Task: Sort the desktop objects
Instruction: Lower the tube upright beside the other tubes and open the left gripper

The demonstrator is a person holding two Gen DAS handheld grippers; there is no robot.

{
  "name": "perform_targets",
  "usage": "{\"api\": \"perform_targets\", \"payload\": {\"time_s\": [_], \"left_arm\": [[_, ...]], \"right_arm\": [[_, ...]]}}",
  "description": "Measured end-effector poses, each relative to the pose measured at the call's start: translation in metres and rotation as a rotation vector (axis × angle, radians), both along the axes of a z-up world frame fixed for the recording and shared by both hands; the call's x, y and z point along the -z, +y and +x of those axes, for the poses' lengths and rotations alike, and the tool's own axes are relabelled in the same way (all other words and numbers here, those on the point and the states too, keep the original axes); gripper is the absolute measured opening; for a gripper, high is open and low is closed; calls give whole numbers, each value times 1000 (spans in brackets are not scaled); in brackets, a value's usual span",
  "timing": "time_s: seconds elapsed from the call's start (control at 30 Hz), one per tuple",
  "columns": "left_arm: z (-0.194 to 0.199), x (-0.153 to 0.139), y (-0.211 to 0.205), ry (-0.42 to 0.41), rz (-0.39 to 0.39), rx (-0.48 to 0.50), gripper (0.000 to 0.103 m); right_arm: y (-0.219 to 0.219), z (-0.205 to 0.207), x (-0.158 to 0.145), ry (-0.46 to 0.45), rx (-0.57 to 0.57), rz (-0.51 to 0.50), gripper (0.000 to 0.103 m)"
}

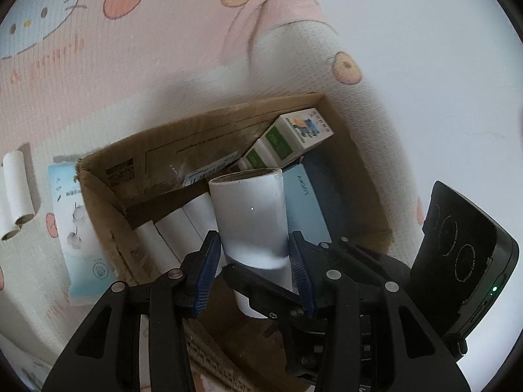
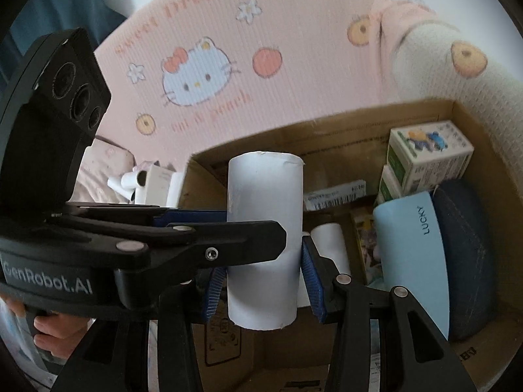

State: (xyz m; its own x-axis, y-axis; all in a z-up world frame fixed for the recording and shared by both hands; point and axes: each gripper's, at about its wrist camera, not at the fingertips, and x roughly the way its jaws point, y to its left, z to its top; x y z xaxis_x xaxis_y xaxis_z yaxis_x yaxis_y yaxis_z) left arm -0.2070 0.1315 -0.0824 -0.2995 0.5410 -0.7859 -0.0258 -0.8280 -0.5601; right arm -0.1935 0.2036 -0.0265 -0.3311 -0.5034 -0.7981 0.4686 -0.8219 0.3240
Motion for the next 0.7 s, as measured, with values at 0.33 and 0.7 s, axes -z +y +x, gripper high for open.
{"api": "perform_targets", "payload": {"time_s": [0.33, 0.7], "left_arm": [[-29, 9, 18, -104, 44, -7, 47], [-45, 45, 39, -155, -48, -46, 47]], "right_arm": [[17, -27, 7, -94, -27, 44, 42], [54, -25, 9, -94, 15, 103, 42]]}}
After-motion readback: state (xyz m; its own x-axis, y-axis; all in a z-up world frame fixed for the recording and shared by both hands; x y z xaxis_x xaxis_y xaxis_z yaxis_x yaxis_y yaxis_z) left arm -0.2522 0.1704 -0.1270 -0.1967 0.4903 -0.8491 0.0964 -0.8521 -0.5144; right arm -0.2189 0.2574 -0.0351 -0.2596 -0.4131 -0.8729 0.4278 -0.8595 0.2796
